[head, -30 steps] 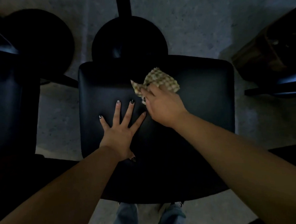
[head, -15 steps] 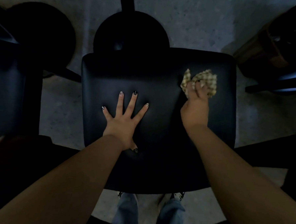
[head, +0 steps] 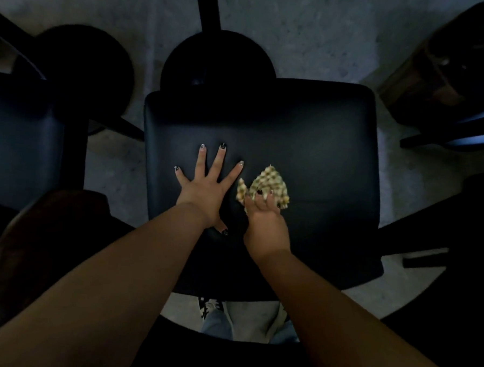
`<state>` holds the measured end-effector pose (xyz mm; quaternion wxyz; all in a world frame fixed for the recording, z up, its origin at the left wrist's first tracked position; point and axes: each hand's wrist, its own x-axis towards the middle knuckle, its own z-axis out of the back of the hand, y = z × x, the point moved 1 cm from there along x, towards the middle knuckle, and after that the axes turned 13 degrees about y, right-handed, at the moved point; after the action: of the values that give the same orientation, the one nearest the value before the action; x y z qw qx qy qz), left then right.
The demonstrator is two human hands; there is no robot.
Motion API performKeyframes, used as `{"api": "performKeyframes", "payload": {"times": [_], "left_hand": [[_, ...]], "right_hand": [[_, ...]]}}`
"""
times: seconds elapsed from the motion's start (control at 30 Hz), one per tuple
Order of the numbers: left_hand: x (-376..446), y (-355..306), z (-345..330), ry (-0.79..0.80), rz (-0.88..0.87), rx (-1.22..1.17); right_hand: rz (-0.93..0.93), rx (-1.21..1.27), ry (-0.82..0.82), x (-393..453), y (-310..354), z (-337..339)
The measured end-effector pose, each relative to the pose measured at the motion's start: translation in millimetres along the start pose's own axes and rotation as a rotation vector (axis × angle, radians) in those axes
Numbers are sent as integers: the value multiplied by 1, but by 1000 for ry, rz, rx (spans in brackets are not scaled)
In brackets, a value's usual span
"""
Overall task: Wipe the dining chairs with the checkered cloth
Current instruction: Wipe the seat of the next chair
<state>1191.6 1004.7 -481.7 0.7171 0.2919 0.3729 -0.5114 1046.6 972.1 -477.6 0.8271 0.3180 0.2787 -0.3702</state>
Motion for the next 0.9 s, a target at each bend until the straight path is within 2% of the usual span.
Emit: {"api": "performKeyframes", "payload": {"times": [0.2,0.27,0.37,0.53,0.73,0.9], "left_hand": [[-29,-11,14,128,12,-68],[-46,-12,11,129,0,-156],[-79,-7,11,85,-68,-447],[-142,-4,46,-6,-244,-1000],[-237,8,103,-187,-385,-1305],[-328,25,137,-378,-506,-1547]], "right_hand": [[-4,91,175,-14,9,31],[-8,344,244,-27,11,43],[-71,900,446,-60,18,61],[-81,1165,345,-117,30,99],[145,1507,285,-196,65,174],[357,1495,238,-263,104,231]]}}
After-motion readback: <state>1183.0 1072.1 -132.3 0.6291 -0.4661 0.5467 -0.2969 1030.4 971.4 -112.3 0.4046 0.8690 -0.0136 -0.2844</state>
